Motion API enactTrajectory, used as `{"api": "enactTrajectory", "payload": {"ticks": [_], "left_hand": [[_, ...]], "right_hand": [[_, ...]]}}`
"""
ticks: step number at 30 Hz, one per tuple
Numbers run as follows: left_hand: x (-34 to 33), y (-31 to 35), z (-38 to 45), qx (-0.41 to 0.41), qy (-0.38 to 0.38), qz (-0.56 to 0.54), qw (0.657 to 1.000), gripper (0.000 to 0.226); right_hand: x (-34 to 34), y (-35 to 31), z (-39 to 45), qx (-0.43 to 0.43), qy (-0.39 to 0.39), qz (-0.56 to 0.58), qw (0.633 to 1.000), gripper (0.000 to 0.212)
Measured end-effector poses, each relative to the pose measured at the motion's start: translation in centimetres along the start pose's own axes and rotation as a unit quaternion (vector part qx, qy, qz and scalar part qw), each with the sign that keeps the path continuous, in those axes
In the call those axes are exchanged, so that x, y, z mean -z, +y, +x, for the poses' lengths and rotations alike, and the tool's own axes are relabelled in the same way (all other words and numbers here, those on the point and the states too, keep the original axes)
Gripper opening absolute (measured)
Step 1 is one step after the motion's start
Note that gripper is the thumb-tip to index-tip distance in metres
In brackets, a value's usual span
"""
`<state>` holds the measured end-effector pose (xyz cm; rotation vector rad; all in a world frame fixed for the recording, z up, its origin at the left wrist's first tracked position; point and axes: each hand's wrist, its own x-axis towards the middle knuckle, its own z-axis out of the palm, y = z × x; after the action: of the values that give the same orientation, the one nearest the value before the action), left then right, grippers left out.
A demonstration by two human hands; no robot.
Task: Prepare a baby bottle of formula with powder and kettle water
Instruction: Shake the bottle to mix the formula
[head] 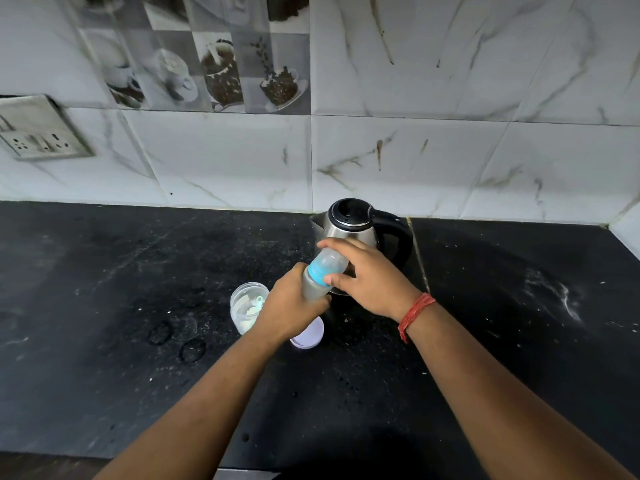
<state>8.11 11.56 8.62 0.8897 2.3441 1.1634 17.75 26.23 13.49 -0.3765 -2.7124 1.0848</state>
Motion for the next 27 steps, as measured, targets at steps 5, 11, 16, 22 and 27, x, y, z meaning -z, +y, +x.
{"api": "enactTrajectory", "payload": {"ticks": [5, 11, 16, 22, 27], "left_hand": [[0.9, 0.8, 0.1, 0.002, -0.028, 0.031, 0.999, 0.035], [1.2, 2.5, 0.2, -0.008, -0.003, 0.081, 0.997, 0.039], [1.1, 3.7, 0.8, -0.054, 0.065, 0.149, 0.985, 0.037], [1.1, 4.3, 1.6, -0.047, -0.003, 0.026, 0.999, 0.041], [1.1, 5.6, 1.6, -0.039, -0.053, -0.079, 0.995, 0.042]], "right_hand": [[0.0, -0.1, 0.2, -0.003, -0.007, 0.005, 1.000, 0.050], [-0.4, -0.2, -0.1, -0.017, 0.052, 0.066, 0.996, 0.051], [-0.3, -1.3, -0.2, -0.034, 0.096, 0.070, 0.992, 0.057], [0.0, -0.8, -0.3, -0.045, 0.127, 0.135, 0.982, 0.078], [0.4, -0.7, -0.7, -0.030, 0.166, 0.139, 0.976, 0.086]]}}
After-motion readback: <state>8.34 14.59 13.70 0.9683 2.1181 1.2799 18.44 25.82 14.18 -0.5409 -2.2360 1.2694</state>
